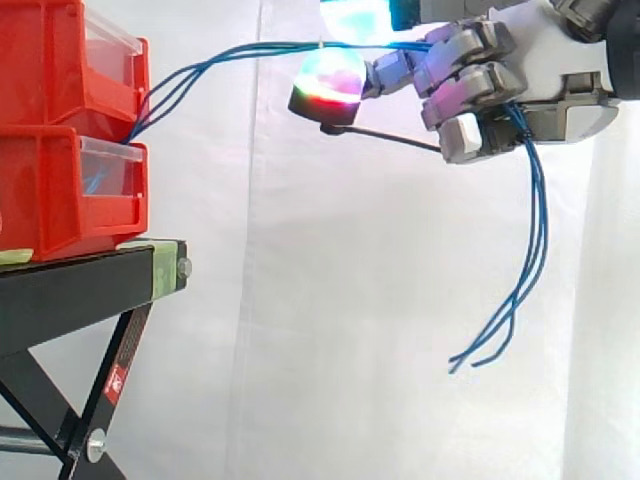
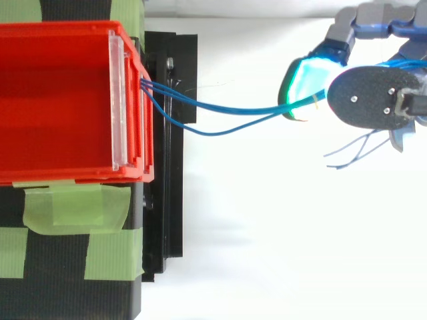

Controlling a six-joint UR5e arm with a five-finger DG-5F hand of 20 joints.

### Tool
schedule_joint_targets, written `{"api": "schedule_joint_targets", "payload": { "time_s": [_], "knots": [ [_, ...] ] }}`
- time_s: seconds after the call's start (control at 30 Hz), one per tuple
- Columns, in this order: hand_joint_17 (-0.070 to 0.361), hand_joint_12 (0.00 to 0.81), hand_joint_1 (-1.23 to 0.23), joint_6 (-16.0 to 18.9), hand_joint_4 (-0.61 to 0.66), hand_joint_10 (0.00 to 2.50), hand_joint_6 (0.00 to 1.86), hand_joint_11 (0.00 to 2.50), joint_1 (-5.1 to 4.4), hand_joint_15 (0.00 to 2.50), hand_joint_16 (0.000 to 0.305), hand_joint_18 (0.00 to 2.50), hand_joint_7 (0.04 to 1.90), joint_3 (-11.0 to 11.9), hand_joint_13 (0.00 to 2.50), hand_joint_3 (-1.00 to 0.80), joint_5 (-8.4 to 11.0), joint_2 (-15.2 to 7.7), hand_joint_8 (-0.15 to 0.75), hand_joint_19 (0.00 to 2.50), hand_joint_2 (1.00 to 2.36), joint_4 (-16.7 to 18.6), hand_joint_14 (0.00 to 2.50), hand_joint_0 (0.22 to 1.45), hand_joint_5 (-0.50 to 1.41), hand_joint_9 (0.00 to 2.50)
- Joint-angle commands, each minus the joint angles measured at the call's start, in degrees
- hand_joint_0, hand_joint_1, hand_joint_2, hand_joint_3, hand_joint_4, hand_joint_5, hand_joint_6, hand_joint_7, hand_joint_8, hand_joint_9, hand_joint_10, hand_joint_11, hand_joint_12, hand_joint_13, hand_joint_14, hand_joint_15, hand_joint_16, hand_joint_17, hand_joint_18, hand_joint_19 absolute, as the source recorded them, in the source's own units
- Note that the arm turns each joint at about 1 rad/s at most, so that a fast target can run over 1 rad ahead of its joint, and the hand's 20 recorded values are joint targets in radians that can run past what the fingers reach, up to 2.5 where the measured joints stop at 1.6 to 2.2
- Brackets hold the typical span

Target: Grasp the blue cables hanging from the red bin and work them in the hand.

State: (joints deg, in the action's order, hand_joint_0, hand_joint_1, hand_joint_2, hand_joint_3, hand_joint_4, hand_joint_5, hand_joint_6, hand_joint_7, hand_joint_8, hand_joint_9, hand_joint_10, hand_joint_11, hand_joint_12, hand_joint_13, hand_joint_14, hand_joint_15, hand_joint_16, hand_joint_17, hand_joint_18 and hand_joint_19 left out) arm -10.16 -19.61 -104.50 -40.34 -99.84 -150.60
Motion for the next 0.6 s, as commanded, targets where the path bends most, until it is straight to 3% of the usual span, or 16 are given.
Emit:
{"api": "schedule_joint_targets", "payload": {
  "time_s": [0.0,0.03,0.17,0.27,0.33,0.4,0.43,0.47,0.53,0.57],
  "knots": [
    [0.164,0.677,-0.57,-1.26,0.3,2.5,0.0,2.5,0.01,2.13,0.219,2.22,1.35,0.0,1.89,0.04,0.18,0.0,0.524,0.63,1.01,1.1,2.5,0.94,0.46,1.53],
    [0.175,0.69,-0.57,-1.35,0.32,2.5,0.0,2.5,0.01,2.17,0.233,2.19,1.34,0.0,1.86,0.08,0.35,0.0,0.54,0.6,1.0,1.1,2.5,0.93,0.47,1.43],
    [0.19,0.688,-0.58,-1.26,0.35,2.5,0.01,2.5,0.1,2.16,0.254,2.11,1.27,0.0,1.78,-0.06,0.7,0.0,0.576,0.49,1.26,1.1,2.5,0.8,0.43,1.22],
    [0.188,0.679,-0.65,-1.18,0.38,2.5,0.01,2.5,0.01,2.14,0.251,2.07,1.25,0.0,1.75,-0.01,0.79,0.0,0.59,0.45,1.03,1.1,2.5,0.85,0.38,1.12],
    [0.184,0.671,-0.66,-1.0,0.35,2.5,0.01,2.5,0.01,2.03,0.246,2.05,1.26,0.0,1.73,0.15,0.79,0.0,0.59,0.47,1.15,0.92,2.5,0.86,0.37,1.08],
    [0.176,0.672,-0.66,-0.91,0.35,2.5,0.0,2.5,0.1,2.02,0.235,2.03,1.27,0.0,1.73,0.2,0.79,0.0,0.57,0.5,1.15,0.92,2.5,0.89,0.36,1.08],
    [0.175,0.672,-0.64,-0.91,0.35,2.5,0.01,2.5,0.1,2.0,0.233,2.03,1.27,0.0,1.74,0.18,0.79,0.0,0.566,0.49,1.12,0.92,2.5,0.91,0.36,1.09],
    [0.171,0.685,-0.63,-0.91,0.33,2.5,0.01,2.5,0.1,2.02,0.229,2.0,1.27,0.0,1.73,0.15,0.79,0.0,0.557,0.53,1.0,0.83,2.5,0.95,0.36,1.09],
    [0.166,0.704,-0.58,-0.82,0.32,2.5,0.01,2.5,0.1,2.02,0.221,1.94,1.27,0.0,1.71,-0.04,0.79,0.0,0.562,0.56,1.01,0.66,2.5,0.94,0.34,1.07],
    [0.165,0.709,-0.57,-0.82,0.3,2.5,0.01,2.5,0.1,2.01,0.073,1.87,1.26,0.0,1.67,0.02,0.79,0.0,0.534,0.58,1.01,0.57,2.5,0.95,0.33,0.99]
  ]
}}
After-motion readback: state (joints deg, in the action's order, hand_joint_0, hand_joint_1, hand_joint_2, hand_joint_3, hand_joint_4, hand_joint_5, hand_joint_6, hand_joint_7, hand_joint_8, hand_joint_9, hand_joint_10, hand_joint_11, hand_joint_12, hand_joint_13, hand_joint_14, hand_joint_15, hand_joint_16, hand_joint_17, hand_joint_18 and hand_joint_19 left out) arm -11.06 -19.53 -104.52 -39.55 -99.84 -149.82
